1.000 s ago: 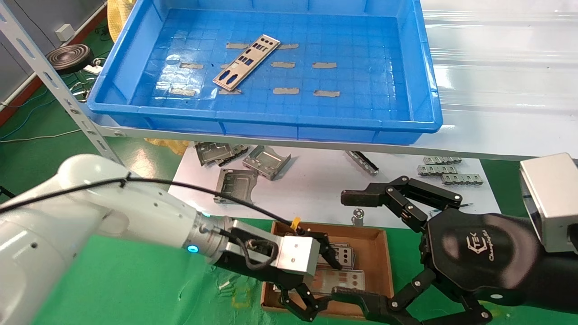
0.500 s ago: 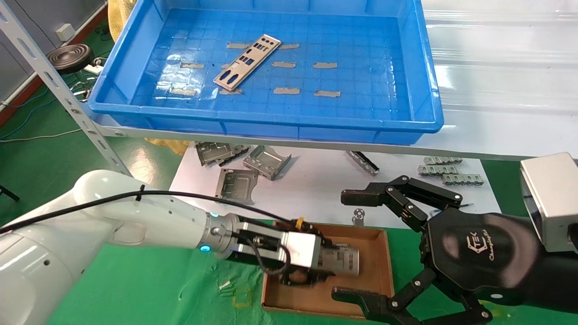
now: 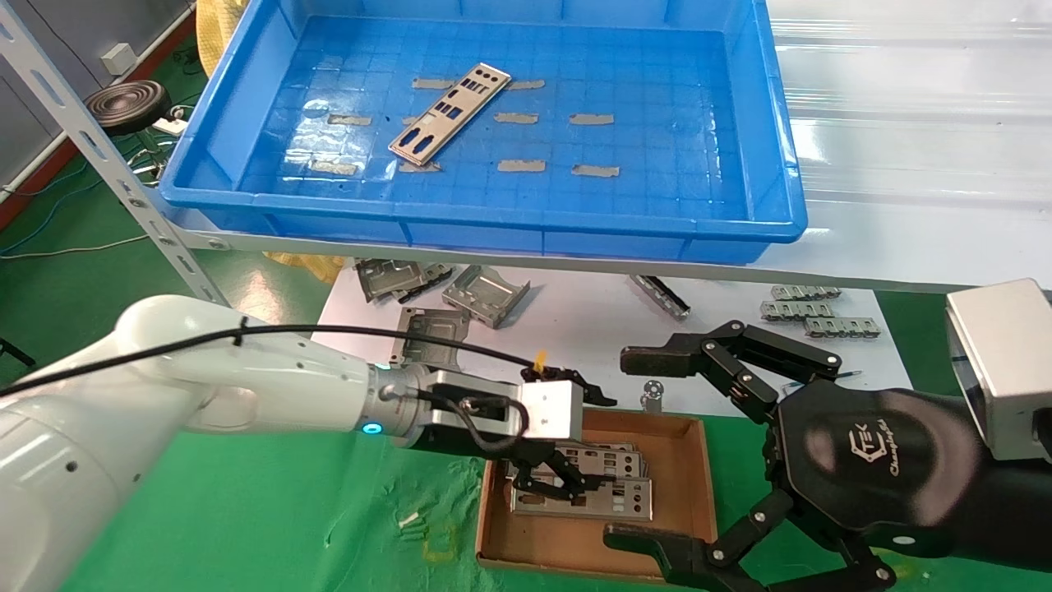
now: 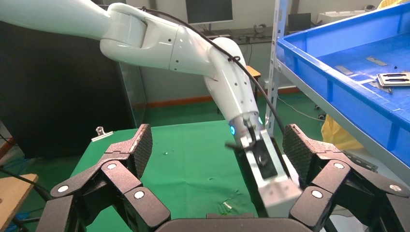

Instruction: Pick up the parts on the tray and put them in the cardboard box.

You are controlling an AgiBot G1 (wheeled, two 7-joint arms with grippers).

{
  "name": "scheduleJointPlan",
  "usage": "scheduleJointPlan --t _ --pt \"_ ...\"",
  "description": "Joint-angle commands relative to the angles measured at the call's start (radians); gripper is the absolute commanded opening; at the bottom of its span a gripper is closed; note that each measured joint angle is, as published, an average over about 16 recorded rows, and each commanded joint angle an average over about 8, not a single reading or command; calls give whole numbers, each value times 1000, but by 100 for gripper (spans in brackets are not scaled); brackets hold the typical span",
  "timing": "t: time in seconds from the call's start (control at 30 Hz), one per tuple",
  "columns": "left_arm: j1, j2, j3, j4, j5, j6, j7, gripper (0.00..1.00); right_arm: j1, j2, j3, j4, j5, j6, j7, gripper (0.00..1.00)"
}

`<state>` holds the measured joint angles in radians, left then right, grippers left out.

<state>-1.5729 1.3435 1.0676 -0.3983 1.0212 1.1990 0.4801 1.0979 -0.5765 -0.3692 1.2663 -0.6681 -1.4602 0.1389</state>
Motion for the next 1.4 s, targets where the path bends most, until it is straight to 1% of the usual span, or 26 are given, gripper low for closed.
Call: scheduleJointPlan --t 0.03,0.3,0.47,0.63,0.77,1.4 --pt "-5 -5 -1 8 -22 25 -13 100 0 0 0 0 0 0 0 100" --pt "13 -44 -66 101 -175 249 -110 100 0 0 0 0 0 0 0 100" --pt "25 -58 -91 132 -229 309 -138 100 0 0 0 0 0 0 0 100" --pt "25 -55 -86 121 -214 292 -128 100 0 0 0 0 0 0 0 100" --pt "35 -71 -100 91 -208 284 -138 100 0 0 0 0 0 0 0 100" --pt "181 -279 -318 -215 -236 290 -306 100 0 0 0 -1 0 0 0 100"
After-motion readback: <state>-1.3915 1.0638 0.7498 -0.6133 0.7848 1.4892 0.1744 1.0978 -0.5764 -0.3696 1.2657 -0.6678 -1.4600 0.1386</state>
